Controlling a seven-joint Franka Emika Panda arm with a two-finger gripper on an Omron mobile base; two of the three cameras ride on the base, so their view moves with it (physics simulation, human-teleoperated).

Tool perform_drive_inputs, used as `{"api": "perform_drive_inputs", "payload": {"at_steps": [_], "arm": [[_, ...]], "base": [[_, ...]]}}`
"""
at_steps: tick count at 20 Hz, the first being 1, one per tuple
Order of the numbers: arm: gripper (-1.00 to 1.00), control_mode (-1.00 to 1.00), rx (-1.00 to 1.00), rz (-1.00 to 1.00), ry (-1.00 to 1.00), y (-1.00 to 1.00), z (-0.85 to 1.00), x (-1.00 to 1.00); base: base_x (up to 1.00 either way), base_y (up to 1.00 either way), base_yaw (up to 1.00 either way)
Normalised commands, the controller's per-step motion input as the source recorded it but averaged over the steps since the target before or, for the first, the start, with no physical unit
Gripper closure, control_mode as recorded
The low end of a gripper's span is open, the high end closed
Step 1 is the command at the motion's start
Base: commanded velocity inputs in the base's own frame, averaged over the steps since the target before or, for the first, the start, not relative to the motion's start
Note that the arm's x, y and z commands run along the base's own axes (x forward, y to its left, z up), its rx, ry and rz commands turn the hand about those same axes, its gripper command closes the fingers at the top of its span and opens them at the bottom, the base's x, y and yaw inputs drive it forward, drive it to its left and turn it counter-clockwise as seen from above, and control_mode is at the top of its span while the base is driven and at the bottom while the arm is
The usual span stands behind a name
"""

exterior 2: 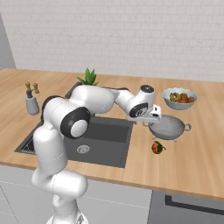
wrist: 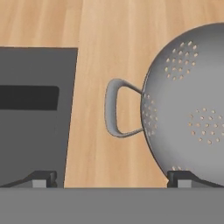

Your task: Put the colander in the sink, put the orange in the colander, and turn on the sink faucet and pour water over the colander.

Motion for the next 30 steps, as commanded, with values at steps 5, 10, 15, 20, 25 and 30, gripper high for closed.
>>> {"api": "perform_drive_inputs", "payload": {"at_steps": [5, 10, 15, 20, 25, 30], "arm": [[-1.0, -1.0, 0.0, 0.0, 0.0, 0.0, -0.19, 0.14], [-1.0, -1.0, 0.0, 0.0, 0.0, -0.03, -0.12, 0.22], [-1.0, -1.0, 0.0, 0.0, 0.0, -0.2, 0.0, 0.19], [-1.0, -1.0, 0.0, 0.0, 0.01, -0.2, -0.07, 0.17], [-1.0, -1.0, 0.0, 0.0, 0.04, -0.04, -0.28, 0.18], [-1.0, -1.0, 0.0, 0.0, 0.03, -0.02, -0.23, 0.19]], "base": [[0.0, 0.0, 0.0], [0.0, 0.0, 0.0], [0.0, 0.0, 0.0], [0.0, 0.0, 0.0], [0.0, 0.0, 0.0], [0.0, 0.0, 0.0]]}}
